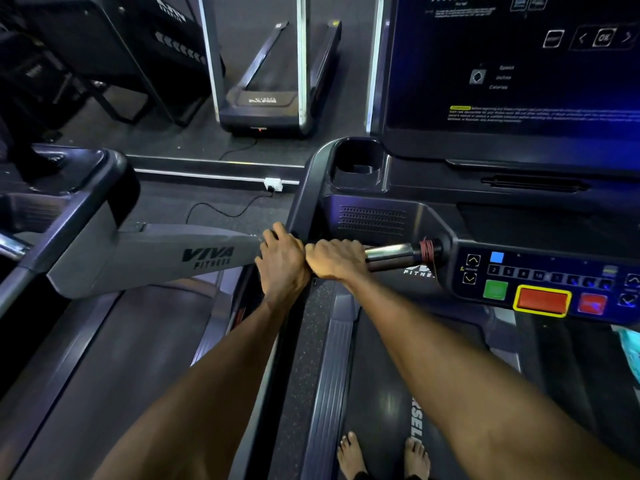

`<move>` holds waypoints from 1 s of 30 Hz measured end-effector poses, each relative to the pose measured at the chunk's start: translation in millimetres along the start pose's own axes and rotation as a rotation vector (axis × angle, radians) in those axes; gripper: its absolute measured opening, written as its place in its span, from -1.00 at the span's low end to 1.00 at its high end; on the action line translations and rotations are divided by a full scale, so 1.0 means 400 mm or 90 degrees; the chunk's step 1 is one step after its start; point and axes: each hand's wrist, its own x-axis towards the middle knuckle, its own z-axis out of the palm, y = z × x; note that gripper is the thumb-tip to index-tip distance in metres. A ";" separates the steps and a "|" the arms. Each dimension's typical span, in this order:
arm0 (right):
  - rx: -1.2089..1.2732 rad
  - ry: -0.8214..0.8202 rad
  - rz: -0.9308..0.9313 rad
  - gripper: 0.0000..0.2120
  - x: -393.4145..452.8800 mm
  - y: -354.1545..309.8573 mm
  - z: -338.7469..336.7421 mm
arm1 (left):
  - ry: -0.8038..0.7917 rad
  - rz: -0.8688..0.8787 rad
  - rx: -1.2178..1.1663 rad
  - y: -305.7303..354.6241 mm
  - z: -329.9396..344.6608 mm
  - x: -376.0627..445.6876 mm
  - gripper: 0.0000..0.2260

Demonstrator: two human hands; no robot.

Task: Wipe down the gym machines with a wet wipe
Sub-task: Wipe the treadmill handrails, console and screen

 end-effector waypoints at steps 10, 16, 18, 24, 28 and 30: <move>-0.220 0.282 -0.033 -0.47 -0.078 0.224 0.022 | 0.022 -0.007 -0.013 0.008 0.001 -0.005 -0.82; -0.176 0.448 -0.012 -0.60 -0.113 0.310 0.050 | 0.018 -0.011 -0.010 0.009 0.004 -0.009 -0.81; -0.100 0.521 -0.037 -0.70 -0.119 0.301 0.081 | 0.014 -0.010 -0.014 0.007 0.003 -0.011 -0.82; 0.136 0.685 -0.094 -0.72 -0.161 0.281 0.177 | 0.014 -0.009 -0.018 0.008 0.001 -0.016 -0.80; 0.548 0.740 0.164 -0.76 -0.229 0.211 0.161 | 0.018 -0.002 -0.019 0.006 0.000 -0.017 -0.81; 0.798 0.720 0.408 -0.69 -0.249 0.178 0.129 | 0.020 -0.004 -0.021 0.008 -0.001 -0.018 -0.81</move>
